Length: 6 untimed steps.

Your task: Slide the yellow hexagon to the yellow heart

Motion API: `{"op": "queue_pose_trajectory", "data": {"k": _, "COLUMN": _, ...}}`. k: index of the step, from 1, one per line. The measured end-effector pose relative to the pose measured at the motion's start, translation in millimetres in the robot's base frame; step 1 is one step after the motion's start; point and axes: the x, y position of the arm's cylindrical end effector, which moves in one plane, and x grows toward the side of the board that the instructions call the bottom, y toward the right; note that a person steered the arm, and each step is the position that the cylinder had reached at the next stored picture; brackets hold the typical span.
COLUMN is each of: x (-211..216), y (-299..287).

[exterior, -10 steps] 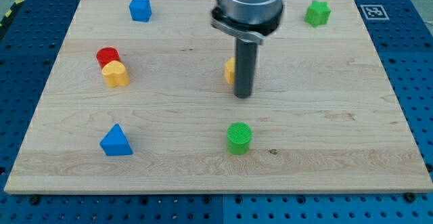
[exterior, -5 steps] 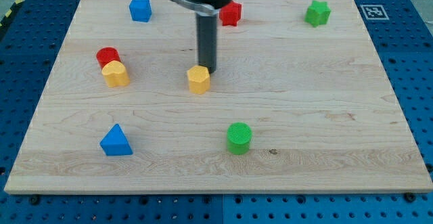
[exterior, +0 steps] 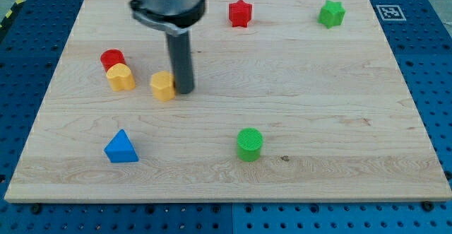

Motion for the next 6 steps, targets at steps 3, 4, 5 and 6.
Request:
{"op": "queue_pose_trajectory", "data": {"k": 3, "x": 24, "y": 43}}
{"op": "queue_pose_trajectory", "data": {"k": 4, "x": 42, "y": 23}}
{"op": "queue_pose_trajectory", "data": {"k": 5, "x": 28, "y": 3}}
{"op": "queue_pose_trajectory", "data": {"k": 6, "x": 8, "y": -8}}
